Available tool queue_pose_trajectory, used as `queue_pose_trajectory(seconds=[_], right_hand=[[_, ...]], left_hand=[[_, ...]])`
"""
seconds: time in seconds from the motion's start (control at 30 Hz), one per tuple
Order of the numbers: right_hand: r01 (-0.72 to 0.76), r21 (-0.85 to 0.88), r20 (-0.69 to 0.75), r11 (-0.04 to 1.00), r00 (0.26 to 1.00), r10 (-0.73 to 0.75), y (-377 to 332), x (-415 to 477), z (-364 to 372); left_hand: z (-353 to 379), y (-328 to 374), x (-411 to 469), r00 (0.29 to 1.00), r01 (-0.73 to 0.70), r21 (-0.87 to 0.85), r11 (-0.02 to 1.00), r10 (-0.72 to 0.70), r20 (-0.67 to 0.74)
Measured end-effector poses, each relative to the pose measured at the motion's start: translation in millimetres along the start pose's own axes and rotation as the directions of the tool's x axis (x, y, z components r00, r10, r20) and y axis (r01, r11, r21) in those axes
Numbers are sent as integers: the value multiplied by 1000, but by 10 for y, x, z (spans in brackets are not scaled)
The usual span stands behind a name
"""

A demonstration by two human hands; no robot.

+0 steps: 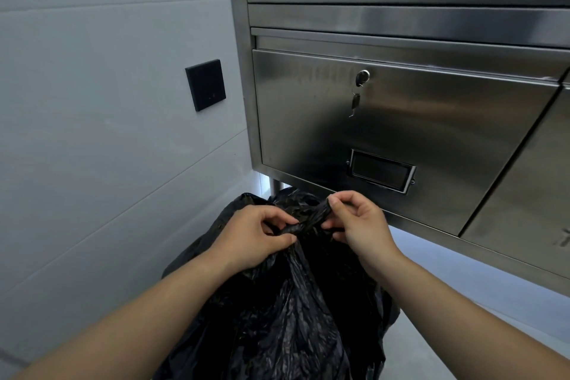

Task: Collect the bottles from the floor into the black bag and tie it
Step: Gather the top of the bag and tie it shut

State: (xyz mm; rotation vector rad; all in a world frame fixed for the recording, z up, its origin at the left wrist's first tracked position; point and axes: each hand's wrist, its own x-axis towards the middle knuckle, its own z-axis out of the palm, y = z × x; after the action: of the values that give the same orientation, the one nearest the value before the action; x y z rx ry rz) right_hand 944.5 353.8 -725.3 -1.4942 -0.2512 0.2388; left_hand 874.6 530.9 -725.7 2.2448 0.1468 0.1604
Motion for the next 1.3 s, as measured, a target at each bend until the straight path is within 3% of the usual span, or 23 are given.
queue_pose_trajectory(seconds=[0.27,0.4,0.7,0.83,0.93,1.03,1.17,1.3], right_hand=[[149,-246,262,958,962,-82,-31,-14,-21],[383,-560,302,735,920,-250,-19,-56,32],[526,-669,404,526,851,-336,-3,-29,47],[560,-700,455,443,828,-328,32,-31,56],[531,-691,417,490,847,-330,22,-20,29],[465,-658,333,592,885,-324,33,-33,25],[262,-478,226,838,959,-171,46,-38,58],[185,-341,227,922,968,-110,8,6,34]], left_hand=[[-28,-151,40,997,44,-199,979,-57,-58],[4,-163,32,999,21,-211,977,-29,-33],[-20,-185,-6,1000,8,-161,987,-9,-9],[-23,-164,-12,1000,7,-4,1000,-7,-13],[-32,-138,-50,999,19,133,991,-23,34],[-31,-116,-70,996,27,87,996,-33,77],[-42,-131,-21,994,103,-118,988,-97,51],[-83,-141,28,990,139,-297,945,-123,74]])
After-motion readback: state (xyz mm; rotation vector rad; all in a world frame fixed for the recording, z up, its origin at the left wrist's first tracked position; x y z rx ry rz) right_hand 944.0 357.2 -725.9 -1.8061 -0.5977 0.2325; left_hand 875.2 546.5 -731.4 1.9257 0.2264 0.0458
